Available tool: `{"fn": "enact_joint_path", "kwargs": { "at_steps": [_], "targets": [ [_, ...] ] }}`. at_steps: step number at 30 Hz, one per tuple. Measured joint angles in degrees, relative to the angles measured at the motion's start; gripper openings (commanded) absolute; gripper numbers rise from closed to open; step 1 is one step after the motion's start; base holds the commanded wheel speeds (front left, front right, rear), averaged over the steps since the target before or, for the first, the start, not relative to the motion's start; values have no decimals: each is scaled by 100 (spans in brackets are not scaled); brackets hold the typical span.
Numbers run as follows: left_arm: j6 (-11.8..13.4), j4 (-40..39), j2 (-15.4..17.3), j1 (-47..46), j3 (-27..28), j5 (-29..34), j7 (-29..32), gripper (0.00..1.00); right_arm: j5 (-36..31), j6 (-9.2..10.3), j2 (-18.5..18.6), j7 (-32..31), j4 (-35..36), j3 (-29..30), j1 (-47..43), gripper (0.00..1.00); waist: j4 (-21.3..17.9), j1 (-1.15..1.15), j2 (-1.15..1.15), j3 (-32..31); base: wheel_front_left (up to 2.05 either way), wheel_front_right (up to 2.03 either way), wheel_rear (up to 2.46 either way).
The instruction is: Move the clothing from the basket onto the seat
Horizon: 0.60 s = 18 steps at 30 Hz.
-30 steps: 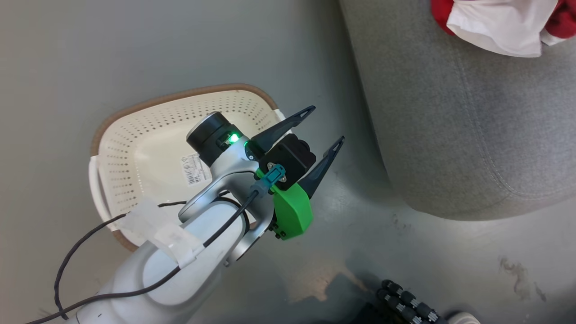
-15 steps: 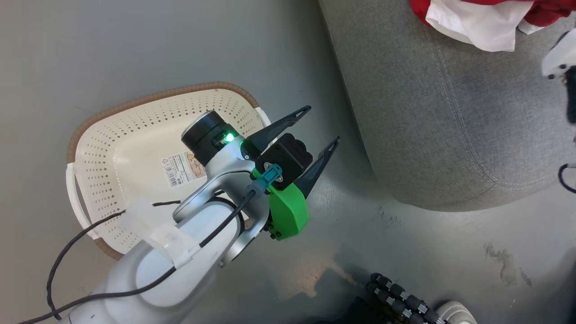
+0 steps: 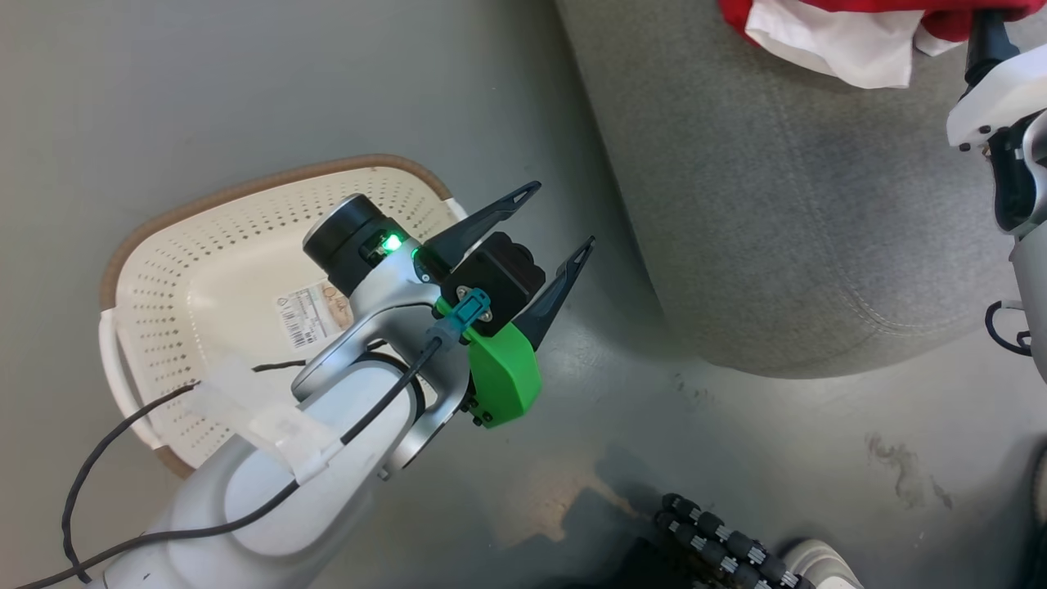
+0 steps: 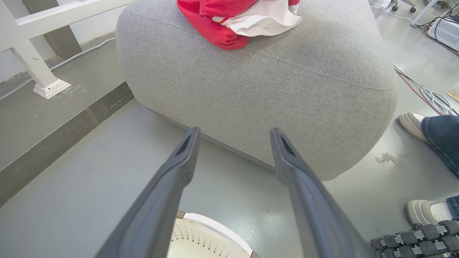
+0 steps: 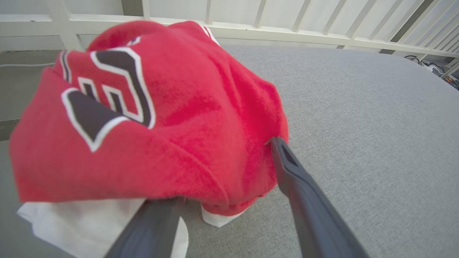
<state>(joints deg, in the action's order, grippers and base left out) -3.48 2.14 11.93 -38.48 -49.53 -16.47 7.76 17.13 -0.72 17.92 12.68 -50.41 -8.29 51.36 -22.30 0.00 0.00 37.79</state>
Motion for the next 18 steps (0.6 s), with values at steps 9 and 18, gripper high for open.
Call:
{"fn": "enact_joint_path", "kwargs": {
  "at_steps": [9, 18],
  "targets": [
    [66, -80, 67, 7, 111, -26, 26, 100, 2, -276, -194, 100, -168, -137, -36, 100, -311, 0, 0, -26, 0, 0, 0],
    [136, -62, 163, 164, 263, -151, -59, 100, 71, -394, -266, 166, -203, -104, -444, 100, -672, 0, 0, -171, 0, 0, 0]
  ]
}}
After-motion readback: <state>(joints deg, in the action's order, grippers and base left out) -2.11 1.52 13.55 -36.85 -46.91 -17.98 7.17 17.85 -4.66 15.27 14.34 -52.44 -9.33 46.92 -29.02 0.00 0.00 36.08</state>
